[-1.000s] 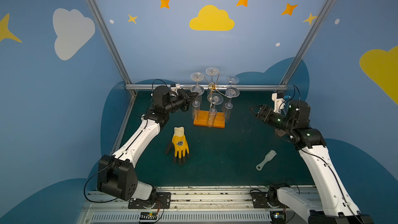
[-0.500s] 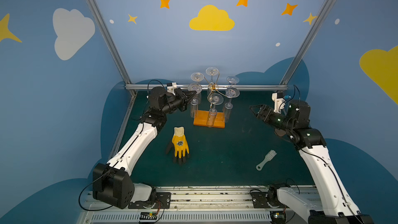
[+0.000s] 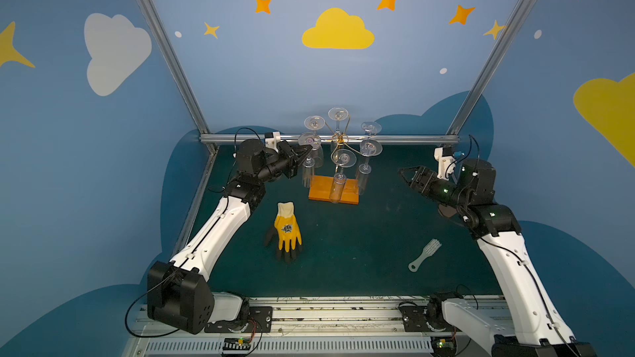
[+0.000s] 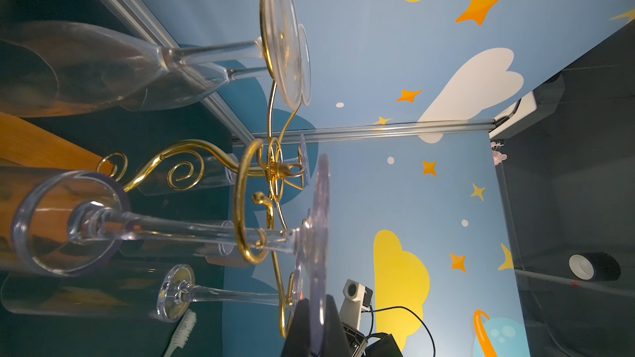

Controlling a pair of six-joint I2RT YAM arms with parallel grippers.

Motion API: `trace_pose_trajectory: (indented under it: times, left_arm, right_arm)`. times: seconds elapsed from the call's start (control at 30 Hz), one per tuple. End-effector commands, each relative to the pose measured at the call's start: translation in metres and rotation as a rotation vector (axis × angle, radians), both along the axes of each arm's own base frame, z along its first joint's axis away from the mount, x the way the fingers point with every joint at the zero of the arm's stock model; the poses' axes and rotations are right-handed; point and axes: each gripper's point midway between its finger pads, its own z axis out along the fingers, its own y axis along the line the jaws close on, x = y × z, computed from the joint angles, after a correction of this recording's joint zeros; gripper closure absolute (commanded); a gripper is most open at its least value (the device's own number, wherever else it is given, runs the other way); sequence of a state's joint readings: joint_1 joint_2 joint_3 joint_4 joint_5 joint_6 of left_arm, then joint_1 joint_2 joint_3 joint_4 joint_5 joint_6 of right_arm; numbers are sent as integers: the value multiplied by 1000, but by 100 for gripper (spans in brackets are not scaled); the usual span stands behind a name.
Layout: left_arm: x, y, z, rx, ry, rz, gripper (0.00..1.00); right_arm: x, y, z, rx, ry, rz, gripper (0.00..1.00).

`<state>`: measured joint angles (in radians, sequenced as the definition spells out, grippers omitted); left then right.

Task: Take the wine glass off the wine glass rack
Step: Pick up the wine glass from the wine glass rack.

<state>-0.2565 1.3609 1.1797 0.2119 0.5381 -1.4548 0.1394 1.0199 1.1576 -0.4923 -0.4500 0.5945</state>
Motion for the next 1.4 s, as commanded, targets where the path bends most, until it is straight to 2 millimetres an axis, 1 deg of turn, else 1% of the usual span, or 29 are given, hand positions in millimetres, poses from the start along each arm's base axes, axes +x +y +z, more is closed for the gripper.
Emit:
trace_pose_trajectory:
  times: [0.0, 0.17, 0.5, 0.6, 0.7, 0.83, 1.07, 1.2, 1.37]
  left_arm:
    - [-1, 12, 14, 3, -60, 33, 97]
    - [5, 13, 21, 4, -80, 32, 97]
    - [21, 1, 30, 7, -104, -19, 97]
    - [28, -2, 26, -1, -92, -35, 97]
    - [32, -10, 24, -16, -79, -69, 97]
    - [32, -20, 31, 2, -95, -107, 97]
    - [31, -40, 33, 10, -92, -176, 97]
    - [27, -45, 30, 9, -82, -186, 97]
    - [19, -51, 34, 4, -94, -211, 97]
  right_arm:
    - [-6, -3, 12, -5, -30, -10, 14]
    - [-6, -3, 12, -8, -30, -13, 14]
    - [-7, -3, 15, -7, -30, -12, 14]
    - [-7, -5, 15, -18, -23, -22, 14]
    - [-5, -6, 13, -23, -15, -27, 14]
    - [-3, -5, 13, -23, -12, -26, 14]
    - [-7, -7, 16, -37, -23, -24, 14]
    - [-8, -8, 19, -39, -24, -27, 14]
    - [-7, -8, 19, -42, -29, -27, 14]
